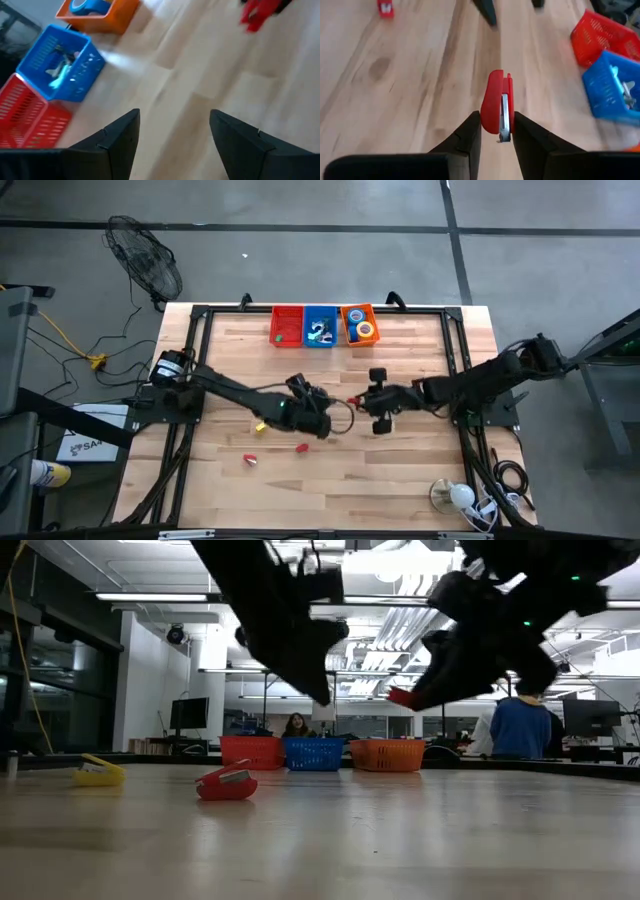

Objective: Pick and place Stapler, Stapler remover, tape
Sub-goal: Put the bottom right red stapler into the red bin

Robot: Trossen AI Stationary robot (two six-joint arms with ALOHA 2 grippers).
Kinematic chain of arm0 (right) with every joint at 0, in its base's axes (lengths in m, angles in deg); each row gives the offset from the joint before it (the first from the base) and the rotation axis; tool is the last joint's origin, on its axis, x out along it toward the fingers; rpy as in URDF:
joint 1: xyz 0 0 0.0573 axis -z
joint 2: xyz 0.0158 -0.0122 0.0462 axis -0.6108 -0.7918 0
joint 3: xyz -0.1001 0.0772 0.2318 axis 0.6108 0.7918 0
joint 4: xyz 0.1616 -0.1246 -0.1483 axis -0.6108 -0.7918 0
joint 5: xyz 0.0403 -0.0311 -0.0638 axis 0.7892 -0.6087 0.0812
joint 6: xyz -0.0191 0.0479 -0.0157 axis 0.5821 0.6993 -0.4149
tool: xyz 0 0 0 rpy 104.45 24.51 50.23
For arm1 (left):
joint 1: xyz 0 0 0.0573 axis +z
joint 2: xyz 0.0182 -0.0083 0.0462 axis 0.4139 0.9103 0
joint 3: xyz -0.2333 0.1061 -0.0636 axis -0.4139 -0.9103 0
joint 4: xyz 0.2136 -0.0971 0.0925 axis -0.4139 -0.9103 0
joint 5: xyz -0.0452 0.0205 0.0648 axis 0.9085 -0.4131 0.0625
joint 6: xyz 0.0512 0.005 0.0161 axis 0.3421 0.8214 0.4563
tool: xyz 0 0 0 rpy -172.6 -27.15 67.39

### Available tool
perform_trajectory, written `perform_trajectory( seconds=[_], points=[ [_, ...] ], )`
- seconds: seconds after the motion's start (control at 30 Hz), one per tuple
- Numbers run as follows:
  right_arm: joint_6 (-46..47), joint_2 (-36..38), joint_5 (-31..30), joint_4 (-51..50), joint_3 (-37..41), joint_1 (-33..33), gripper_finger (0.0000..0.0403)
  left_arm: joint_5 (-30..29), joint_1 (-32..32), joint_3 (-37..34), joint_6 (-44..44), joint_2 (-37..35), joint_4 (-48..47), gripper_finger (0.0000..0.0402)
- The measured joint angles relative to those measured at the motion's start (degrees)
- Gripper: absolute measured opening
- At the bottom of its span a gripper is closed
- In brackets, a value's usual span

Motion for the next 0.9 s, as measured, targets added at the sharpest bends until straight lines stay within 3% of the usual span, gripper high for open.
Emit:
perform_trajectory(
  seconds=[0.33, 0.47, 0.7, 0.8, 0.9],
  points=[
    [-7.2, -0.2, 14.0, 8.6, 0.0, 16.2, 0.009, 3.7, 12.1, -10.0, 10.0, 0.0, 10.9, 0.0233],
    [-8.0, -0.2, 17.7, 10.9, 0.0, 21.8, 0.009, 7.3, 16.0, -15.2, 13.6, -1.7, 20.4, 0.0233],
    [-8.8, -0.2, 22.5, 11.2, 0.0, 27.4, 0.009, 22.3, 21.2, -21.0, 24.0, -4.1, 41.1, 0.0233],
    [-7.7, -0.2, 23.9, 11.2, 0.0, 27.8, 0.009, 30.2, 22.9, -21.2, 26.6, -4.1, 44.6, 0.0233],
    [-7.5, -0.2, 24.5, 10.5, -0.1, 27.4, 0.009, 34.5, 24.1, -21.2, 27.5, -4.1, 46.3, 0.0233]
  ],
)
